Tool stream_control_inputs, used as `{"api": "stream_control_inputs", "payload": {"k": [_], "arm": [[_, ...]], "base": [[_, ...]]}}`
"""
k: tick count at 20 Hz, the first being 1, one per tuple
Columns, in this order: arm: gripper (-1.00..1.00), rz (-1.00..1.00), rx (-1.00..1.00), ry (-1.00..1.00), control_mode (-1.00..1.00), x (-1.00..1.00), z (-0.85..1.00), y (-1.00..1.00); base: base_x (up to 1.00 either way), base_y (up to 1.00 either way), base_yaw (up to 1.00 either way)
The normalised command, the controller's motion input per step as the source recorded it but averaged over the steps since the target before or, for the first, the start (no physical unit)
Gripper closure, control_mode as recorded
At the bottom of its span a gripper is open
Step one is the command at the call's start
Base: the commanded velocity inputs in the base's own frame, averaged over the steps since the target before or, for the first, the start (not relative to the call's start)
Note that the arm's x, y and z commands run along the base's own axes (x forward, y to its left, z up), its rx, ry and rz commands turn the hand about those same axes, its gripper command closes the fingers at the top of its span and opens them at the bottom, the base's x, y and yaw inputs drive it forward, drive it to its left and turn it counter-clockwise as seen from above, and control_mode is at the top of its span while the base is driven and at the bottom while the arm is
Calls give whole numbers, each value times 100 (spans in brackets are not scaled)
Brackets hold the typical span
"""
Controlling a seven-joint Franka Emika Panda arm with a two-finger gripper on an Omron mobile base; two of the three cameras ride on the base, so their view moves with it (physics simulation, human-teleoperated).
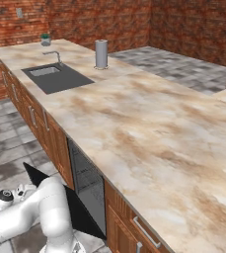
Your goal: Open the dishwasher door and pull out the top rack.
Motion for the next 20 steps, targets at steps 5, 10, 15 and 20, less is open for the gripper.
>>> {"api": "stream_control_inputs", "payload": {"k": [5,10,15,20], "arm": [[-100,0,-18,-3,-100,-56,-54,100],[-100,0,-22,-23,-100,-89,-18,96],[-100,0,-26,-45,-100,-100,0,82],[-100,0,-23,-46,-100,-100,0,90]], "base": [[0,0,0],[0,0,0],[0,0,0],[0,0,0]]}}
